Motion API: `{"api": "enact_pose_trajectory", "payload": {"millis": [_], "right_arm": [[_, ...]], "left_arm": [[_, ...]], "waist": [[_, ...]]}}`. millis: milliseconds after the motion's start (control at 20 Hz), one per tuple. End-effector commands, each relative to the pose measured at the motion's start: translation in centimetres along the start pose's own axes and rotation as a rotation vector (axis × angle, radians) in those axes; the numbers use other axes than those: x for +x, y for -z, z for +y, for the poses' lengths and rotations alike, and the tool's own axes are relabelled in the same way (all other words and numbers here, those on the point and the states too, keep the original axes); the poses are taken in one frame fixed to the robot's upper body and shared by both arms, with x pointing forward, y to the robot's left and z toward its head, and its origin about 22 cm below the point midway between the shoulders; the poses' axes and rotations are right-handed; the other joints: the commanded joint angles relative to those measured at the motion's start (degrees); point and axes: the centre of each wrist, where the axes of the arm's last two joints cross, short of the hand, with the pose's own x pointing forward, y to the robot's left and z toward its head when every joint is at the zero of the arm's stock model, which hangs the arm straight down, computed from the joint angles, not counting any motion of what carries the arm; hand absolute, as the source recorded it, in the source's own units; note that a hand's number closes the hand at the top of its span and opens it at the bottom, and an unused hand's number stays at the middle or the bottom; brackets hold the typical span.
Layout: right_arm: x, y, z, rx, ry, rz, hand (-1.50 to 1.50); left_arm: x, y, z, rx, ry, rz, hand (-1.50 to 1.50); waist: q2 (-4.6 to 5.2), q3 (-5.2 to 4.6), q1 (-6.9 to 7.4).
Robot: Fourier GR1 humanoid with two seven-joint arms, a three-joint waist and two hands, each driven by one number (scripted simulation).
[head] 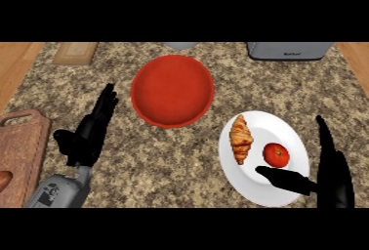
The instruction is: Pick the tomato from the plate and place it in the bowl
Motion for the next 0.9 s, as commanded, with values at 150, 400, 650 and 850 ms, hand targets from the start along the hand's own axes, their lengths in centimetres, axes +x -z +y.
{"api": "enact_pose_trajectory", "payload": {"millis": [150,400,650,850], "right_arm": [[-0.7,0.1,0.4,0.074,-0.025,0.036,-1.50],[-3.5,-0.2,1.7,0.069,0.032,0.000,-1.50],[-3.1,-1.6,0.2,0.077,0.123,-0.047,-1.50],[-3.1,-1.5,-0.2,0.080,0.175,-0.061,-1.50]], "left_arm": [[0.5,-0.3,-0.6,0.002,0.015,0.002,0.00],[-1.4,0.4,0.2,0.009,0.001,0.007,0.00],[-1.4,0.0,-0.2,0.015,0.008,0.010,0.00],[-1.2,-0.8,0.2,0.020,0.002,0.002,0.00]], "waist": [[-0.06,0.05,-0.22],[-0.02,0.06,-0.28],[-0.05,0.05,-0.35],[-0.06,0.05,-0.27]]}}
